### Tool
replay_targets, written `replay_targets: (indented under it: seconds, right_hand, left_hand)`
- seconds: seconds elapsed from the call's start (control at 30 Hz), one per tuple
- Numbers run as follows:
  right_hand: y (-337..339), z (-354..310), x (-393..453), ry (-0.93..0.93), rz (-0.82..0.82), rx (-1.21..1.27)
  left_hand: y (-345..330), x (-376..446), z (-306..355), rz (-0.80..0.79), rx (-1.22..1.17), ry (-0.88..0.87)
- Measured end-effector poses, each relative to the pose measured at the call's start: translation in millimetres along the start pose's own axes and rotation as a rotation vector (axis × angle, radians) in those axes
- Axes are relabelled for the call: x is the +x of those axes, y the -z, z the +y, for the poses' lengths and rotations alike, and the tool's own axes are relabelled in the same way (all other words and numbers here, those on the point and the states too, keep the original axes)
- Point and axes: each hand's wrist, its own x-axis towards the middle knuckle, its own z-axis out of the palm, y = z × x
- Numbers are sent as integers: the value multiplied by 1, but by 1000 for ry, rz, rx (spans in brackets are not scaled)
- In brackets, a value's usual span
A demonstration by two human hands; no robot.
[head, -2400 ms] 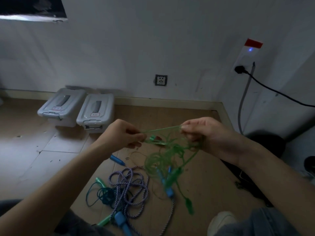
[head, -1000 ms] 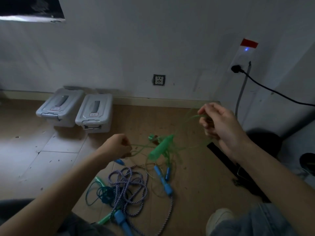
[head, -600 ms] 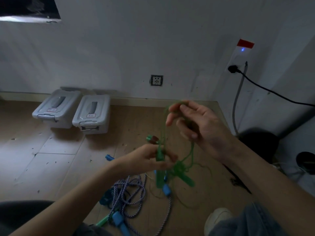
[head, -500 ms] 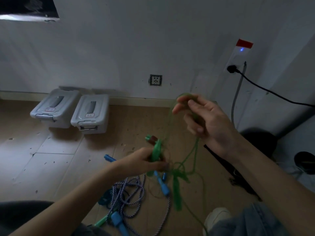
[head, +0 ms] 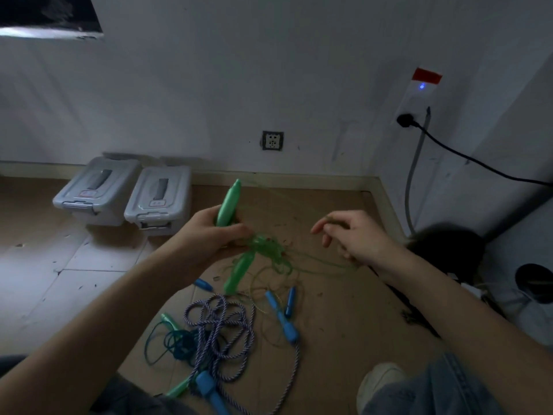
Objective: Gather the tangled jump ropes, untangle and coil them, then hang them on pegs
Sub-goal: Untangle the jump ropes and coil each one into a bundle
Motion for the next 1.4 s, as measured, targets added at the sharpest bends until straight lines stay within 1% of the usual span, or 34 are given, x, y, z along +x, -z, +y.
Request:
replay_targets:
  seconds: [0.03,0.1,0.17,0.2,0.27,0.37,0.43,0.47,0.5,0.53,0.57,0.6,0.63,0.67,0.7,0.77,0.8,0.83,0.9,0.97,1.0,1.03,1.07,1.13,1.2,1.3,1.37,1.4]
  right_hand:
    - [2,1,1,-5,50,103]
    - [5,2,2,-35,129,298]
    - [5,4,4,-77,180,432]
    - [4,5,4,-95,192,460]
    - [0,6,5,-121,214,498]
    - [0,6,6,-145,233,549]
    - [2,7,6,-164,231,543]
    - [2,8,6,-178,208,517]
    - [2,9,6,-190,156,439]
    - [2,11,6,-197,77,291]
    - [1,13,5,-189,-1,88]
    - [0,15,3,-147,-53,-108]
    - [-3,13,1,-68,-73,-228]
    - [-5,8,-2,36,-91,-247]
    - [-9,3,-5,128,-150,-186]
    - [-17,-5,-9,219,-334,-17]
    - [-22,-6,-10,244,-389,25]
    - [-25,-7,-12,275,-406,44]
    - [-26,-9,-12,307,-368,93]
    - [-22,-7,-11,301,-277,160]
    - [-19,-6,-10,287,-234,206]
    - [-16,-5,-10,272,-201,255]
    - [-13,-3,-9,268,-190,296]
    - [-13,-2,-8,245,-222,350]
    - [-11,-2,-6,174,-241,412]
    - [2,-3,-3,37,-137,520]
    - [8,-1,-3,2,-144,567]
    - [9,0,-3,-4,-168,580]
  left_hand:
    - [2,1,-2,66,37,11]
    - [6,2,-6,183,-6,57]
    - [9,5,-7,244,-70,79]
    - [10,5,-7,249,-81,90]
    - [11,5,-6,205,-107,121]
    - [8,1,-5,59,-72,189]
    - [7,0,-3,36,-73,191]
    - [7,0,-2,48,-82,176]
    - [8,1,0,68,-93,154]
    - [10,1,1,84,-111,129]
    - [10,1,2,87,-131,107]
    - [10,0,3,76,-145,86]
    - [8,-1,4,50,-152,62]
    - [5,-2,5,12,-153,37]
    - [2,-3,7,-35,-153,13]
    - [-6,-7,10,-141,-147,-33]
    - [-10,-8,11,-178,-147,-57]
    - [-12,-9,12,-190,-143,-76]
    - [-11,-10,14,-159,-74,-117]
    - [-7,-9,13,-109,164,-136]
    - [-6,-10,11,-110,307,-117]
    - [-7,-11,7,-125,402,-81]
    - [-10,-11,3,-131,426,-48]
    - [-15,-10,-3,-92,364,-24]
    - [-11,-6,-4,-61,315,-15]
    - [8,-1,1,12,240,-4]
    - [16,2,0,93,286,-12]
    - [16,3,-1,128,369,-30]
